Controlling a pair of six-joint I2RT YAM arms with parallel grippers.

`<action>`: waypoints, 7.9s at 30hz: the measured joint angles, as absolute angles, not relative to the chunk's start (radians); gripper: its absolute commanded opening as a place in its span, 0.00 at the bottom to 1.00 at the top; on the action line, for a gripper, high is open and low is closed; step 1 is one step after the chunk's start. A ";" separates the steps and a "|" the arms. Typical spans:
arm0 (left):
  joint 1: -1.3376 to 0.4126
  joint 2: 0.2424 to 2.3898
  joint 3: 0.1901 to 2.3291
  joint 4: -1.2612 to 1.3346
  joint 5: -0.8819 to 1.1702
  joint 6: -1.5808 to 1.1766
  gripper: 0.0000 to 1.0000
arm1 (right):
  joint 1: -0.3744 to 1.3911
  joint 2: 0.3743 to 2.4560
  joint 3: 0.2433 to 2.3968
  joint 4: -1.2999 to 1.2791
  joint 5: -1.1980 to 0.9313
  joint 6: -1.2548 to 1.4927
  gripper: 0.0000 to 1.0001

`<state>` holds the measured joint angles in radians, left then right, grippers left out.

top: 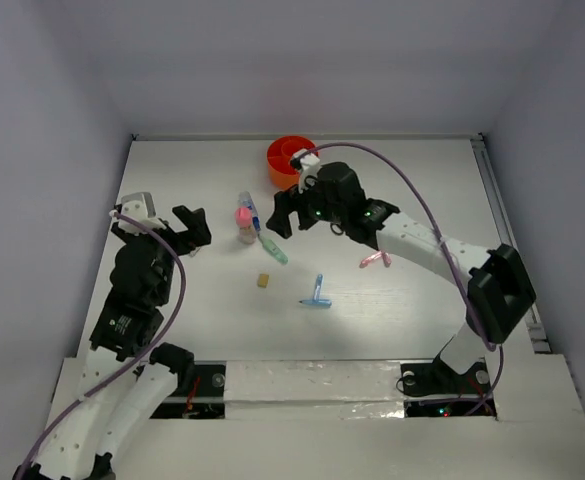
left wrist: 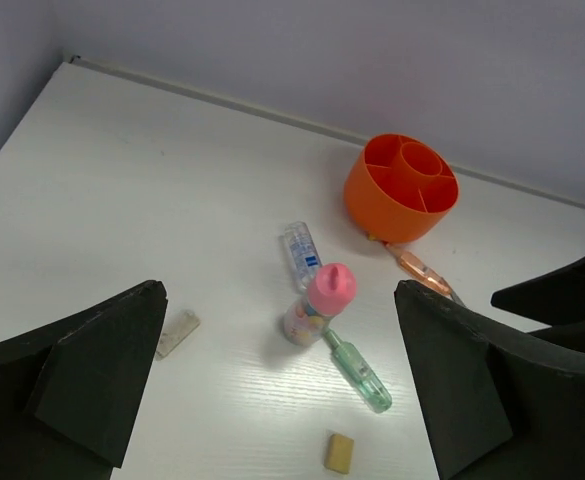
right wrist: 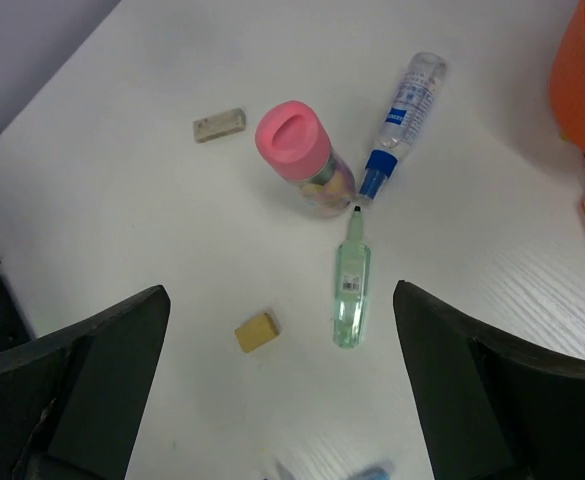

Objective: Sort the stationery into containers
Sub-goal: Pick up the stationery from the center of the board, then place the stationery in the storage box, then pick up the stationery from the center of the board, then place the stationery in the storage box.

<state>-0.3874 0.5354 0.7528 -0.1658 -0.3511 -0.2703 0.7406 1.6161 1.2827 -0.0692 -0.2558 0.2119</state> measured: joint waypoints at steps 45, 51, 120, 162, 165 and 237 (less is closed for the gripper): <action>-0.314 0.434 0.746 -0.146 -0.262 -0.268 0.99 | 0.896 2.283 2.038 -0.371 0.055 0.045 0.13; -0.314 0.428 0.746 -0.146 -0.262 -0.268 0.99 | 0.897 2.278 2.071 -0.369 0.091 0.057 0.09; -0.327 0.514 0.728 -0.102 -0.183 -0.267 0.99 | 0.536 2.314 2.254 -0.201 0.077 0.101 0.91; -0.267 0.534 0.728 -0.102 -0.183 -0.278 0.93 | 0.800 2.397 1.858 -0.072 -0.022 0.210 0.56; -0.267 0.535 0.728 -0.102 -0.183 -0.279 0.93 | 0.800 2.397 1.858 -0.073 -0.006 0.208 0.45; -0.187 0.805 0.662 0.086 0.978 -0.580 0.36 | 0.733 1.674 1.586 -0.619 -0.974 -0.317 0.00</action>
<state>-0.1871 0.8051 0.6621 0.0864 0.9775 -0.5797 0.7326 1.6745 1.5856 -0.6186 -0.9741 -0.3168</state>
